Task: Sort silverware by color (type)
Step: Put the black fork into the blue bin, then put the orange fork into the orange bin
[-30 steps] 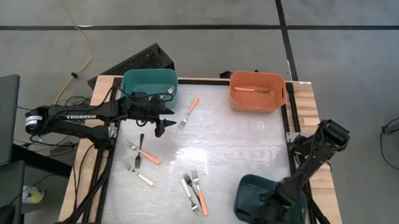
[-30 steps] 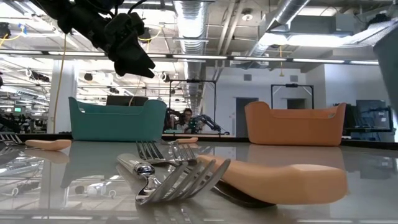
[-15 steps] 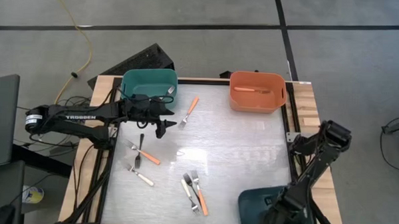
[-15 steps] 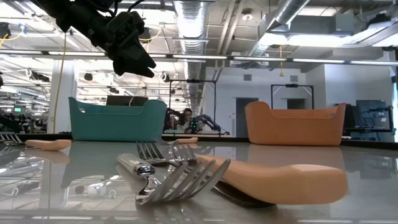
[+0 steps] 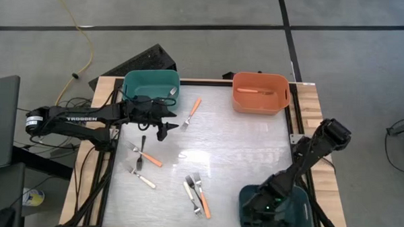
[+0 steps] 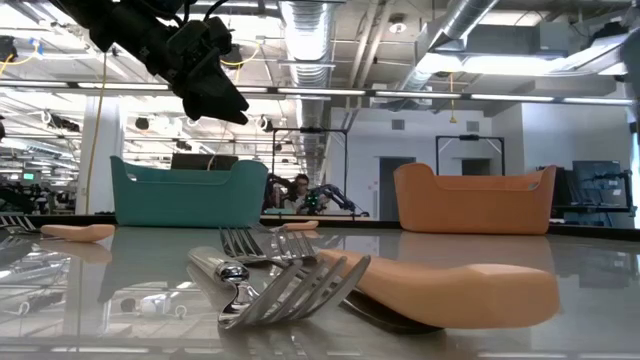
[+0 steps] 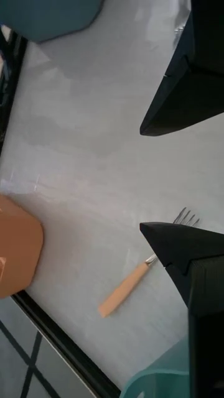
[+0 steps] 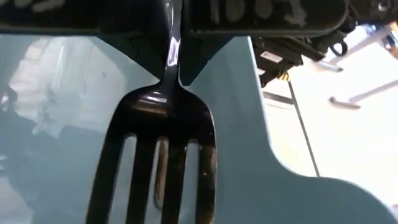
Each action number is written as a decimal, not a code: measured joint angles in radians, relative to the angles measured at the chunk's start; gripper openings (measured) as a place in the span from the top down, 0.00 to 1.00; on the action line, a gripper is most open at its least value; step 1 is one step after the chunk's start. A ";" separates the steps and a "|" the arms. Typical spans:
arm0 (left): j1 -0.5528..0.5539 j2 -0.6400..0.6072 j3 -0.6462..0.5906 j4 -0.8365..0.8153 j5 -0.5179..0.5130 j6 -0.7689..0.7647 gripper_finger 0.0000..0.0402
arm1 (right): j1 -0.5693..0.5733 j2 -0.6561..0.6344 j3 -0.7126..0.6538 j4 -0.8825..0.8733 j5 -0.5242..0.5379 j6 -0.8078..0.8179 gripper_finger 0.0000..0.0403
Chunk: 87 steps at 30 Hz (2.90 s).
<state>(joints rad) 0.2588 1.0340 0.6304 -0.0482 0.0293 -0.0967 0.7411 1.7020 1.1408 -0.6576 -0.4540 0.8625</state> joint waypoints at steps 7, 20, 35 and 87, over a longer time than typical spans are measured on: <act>0.000 0.000 0.000 -0.043 0.016 0.030 0.44 | -0.028 0.000 0.000 -0.023 0.002 0.019 0.91; 0.000 0.000 0.000 -0.045 0.036 0.040 0.44 | 0.043 -0.001 0.000 -0.095 -0.023 0.077 0.74; -0.017 -0.007 0.140 -0.501 0.079 -0.225 0.44 | 0.003 -0.339 0.000 -0.197 0.004 0.232 0.58; -0.483 0.419 0.059 -0.662 -0.071 0.079 0.93 | -0.081 -0.650 0.000 -0.413 0.741 0.019 0.62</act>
<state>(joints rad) -0.2238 1.4529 0.6889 -0.7097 -0.0419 -0.0175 0.6601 1.0515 1.1408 -1.0707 0.2871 0.8814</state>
